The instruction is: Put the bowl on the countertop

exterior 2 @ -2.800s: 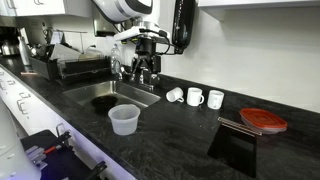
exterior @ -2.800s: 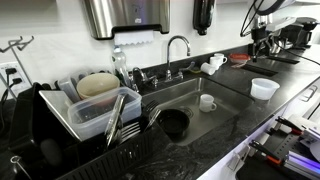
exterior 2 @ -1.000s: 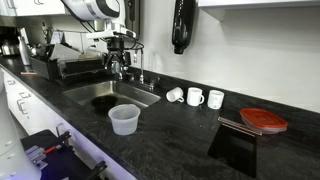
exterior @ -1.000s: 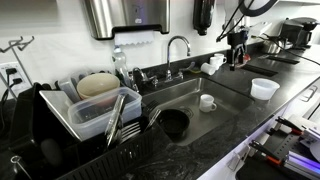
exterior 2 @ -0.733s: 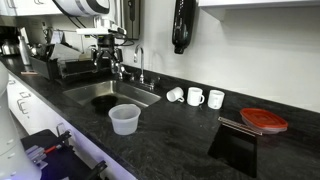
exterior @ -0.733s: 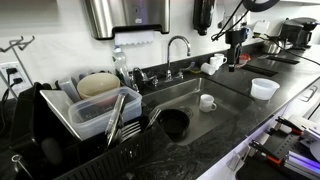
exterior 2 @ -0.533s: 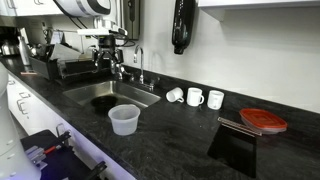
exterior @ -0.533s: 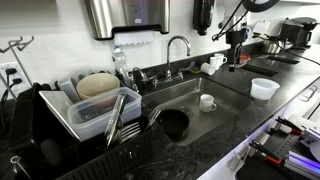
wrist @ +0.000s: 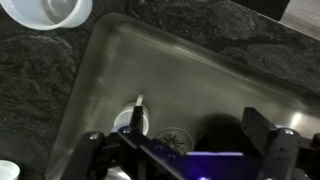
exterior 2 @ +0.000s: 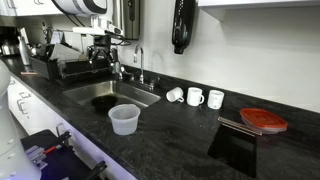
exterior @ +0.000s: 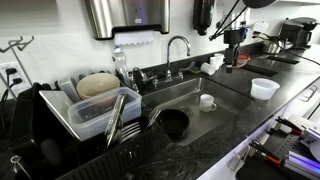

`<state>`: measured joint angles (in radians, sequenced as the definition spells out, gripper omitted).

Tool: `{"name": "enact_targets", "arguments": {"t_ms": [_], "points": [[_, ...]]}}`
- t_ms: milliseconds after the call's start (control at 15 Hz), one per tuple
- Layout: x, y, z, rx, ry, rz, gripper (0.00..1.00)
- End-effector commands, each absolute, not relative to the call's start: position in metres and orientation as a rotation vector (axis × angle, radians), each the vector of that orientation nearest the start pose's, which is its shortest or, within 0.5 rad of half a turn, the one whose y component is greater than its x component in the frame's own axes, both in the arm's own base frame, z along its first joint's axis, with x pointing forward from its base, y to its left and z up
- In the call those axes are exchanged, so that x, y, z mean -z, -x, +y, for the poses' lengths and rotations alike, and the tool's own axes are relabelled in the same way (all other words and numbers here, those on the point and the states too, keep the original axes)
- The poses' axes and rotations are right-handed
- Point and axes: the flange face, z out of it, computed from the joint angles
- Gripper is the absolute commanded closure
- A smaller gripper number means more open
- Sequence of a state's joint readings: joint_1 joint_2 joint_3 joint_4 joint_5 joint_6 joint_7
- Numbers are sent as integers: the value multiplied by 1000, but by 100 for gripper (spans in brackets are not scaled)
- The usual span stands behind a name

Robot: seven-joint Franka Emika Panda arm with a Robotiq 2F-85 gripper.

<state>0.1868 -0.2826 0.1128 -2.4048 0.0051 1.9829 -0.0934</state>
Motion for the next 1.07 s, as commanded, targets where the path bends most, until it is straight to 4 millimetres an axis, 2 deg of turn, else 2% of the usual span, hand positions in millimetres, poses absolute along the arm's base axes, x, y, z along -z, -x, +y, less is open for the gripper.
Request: {"name": "enact_targets", "arguments": {"t_ms": [0, 200, 333, 400, 600, 1000], "points": [[-408, -406, 173, -125, 3052, -706, 0], [-396, -399, 224, -41, 3044, -841, 0], [-382, -399, 248, -39, 3045, -851, 0], [-390, -391, 240, -53, 3040, -855, 0], [-377, -395, 248, -60, 3038, -854, 0], [-382, -394, 253, -4, 3056, -865, 0]]}}
